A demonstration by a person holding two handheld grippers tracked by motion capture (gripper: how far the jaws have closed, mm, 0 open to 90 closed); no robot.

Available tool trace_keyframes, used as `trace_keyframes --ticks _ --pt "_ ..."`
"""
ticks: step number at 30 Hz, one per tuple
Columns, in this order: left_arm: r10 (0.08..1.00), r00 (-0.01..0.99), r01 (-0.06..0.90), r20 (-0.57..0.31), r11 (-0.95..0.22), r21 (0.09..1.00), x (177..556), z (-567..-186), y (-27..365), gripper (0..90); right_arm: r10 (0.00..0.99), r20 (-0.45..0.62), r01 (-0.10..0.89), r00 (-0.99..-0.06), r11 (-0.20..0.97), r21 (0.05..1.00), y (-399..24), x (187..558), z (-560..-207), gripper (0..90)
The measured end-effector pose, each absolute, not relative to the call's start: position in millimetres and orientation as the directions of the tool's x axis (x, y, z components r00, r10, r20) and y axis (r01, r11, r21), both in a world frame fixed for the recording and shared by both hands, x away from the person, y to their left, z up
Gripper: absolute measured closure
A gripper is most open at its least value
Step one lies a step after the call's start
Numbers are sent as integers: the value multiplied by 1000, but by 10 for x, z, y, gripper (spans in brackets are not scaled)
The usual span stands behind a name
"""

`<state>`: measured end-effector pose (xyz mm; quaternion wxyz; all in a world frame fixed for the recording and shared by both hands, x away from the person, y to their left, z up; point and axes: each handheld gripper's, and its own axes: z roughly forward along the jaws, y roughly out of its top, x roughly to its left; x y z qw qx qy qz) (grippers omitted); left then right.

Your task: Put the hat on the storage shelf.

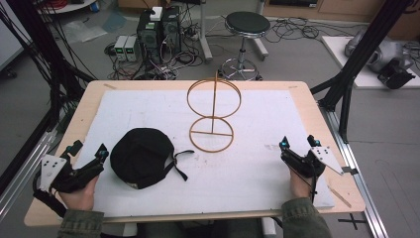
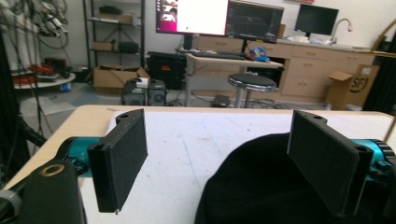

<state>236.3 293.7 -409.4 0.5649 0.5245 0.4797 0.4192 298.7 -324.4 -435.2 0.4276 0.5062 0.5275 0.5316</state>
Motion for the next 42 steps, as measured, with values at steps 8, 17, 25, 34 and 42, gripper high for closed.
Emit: trace_keyframes --ticks 8,17,25,34,42 --pt "961 258 125 -99 69 990 2434 -4072 2855 203 988 97 84 -123 -87 993 -3243 2987 -4351 82" --pt "944 324 161 -70 18 987 2467 -4061 2744 213 987 87 87 -134 -75 993 -3237 2997 -4357 82" --pt "932 358 207 -52 -25 978 2504 -4081 2703 211 986 91 93 -139 -79 993 -3230 3000 -4360 82" --pt "908 418 272 -39 -84 959 2559 -4127 2638 217 986 88 95 -144 -75 993 -3226 3004 -4363 82" --pt "893 449 316 -30 -127 940 2597 -4168 2593 227 985 92 100 -149 -77 992 -3224 3007 -4365 82"
